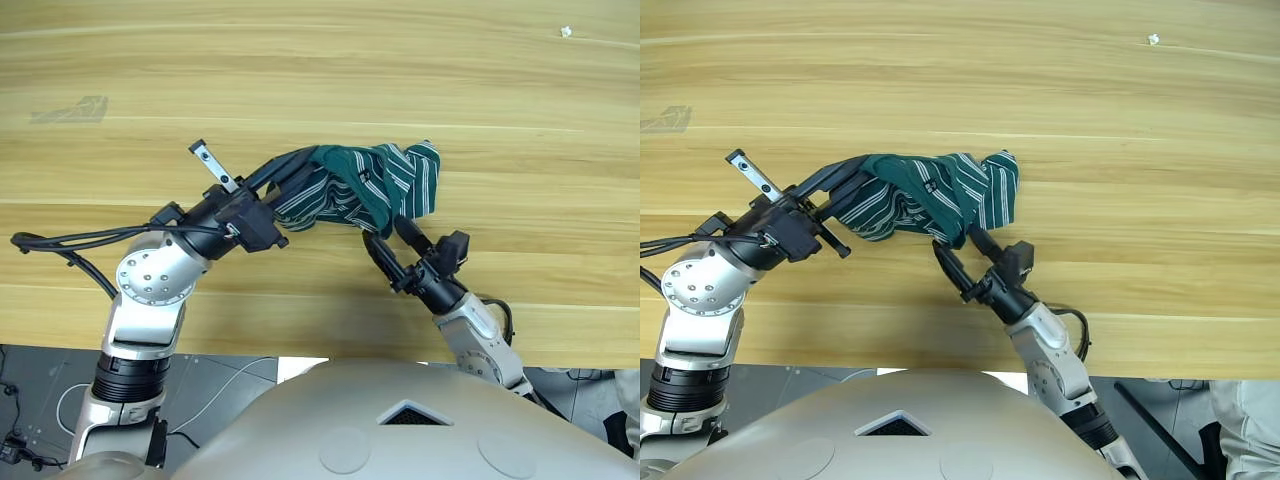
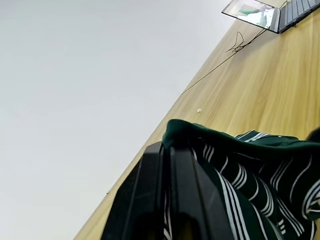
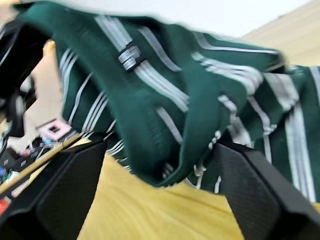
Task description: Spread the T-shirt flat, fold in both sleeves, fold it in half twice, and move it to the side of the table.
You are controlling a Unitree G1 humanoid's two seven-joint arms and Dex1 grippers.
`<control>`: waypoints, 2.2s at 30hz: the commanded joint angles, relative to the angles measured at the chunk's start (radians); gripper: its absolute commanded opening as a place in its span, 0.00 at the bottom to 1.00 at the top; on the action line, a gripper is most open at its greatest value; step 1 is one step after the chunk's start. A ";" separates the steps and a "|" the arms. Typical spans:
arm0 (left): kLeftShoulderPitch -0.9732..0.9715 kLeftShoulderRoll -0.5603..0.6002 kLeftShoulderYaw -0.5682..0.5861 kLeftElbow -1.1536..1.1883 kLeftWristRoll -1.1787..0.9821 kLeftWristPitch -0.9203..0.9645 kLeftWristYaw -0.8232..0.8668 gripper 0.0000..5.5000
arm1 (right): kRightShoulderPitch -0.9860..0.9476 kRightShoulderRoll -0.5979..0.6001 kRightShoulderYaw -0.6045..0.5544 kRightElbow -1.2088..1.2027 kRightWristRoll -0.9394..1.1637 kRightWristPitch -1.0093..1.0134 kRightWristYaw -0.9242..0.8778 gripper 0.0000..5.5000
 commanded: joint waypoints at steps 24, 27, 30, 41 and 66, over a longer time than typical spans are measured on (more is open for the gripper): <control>-0.010 -0.006 -0.001 -0.025 0.024 0.017 -0.008 0.00 | -0.016 0.156 -0.136 0.113 -0.210 -0.032 0.006 0.30; -0.019 -0.005 0.006 -0.020 0.024 0.016 -0.006 0.00 | -0.021 0.161 -0.143 0.121 -0.220 -0.029 0.012 0.21; -0.027 -0.012 0.017 -0.005 0.048 0.018 0.012 0.00 | -0.033 0.153 -0.155 0.131 -0.244 -0.024 0.003 0.11; -0.119 -0.028 0.057 0.052 0.138 0.121 0.077 0.00 | -0.244 -0.047 -0.293 -0.002 -0.263 0.146 0.082 0.01; -1.984 -0.018 -0.351 1.652 0.641 0.361 0.654 0.00 | -2.063 -0.363 -0.090 1.429 -1.121 -0.058 -0.439 0.01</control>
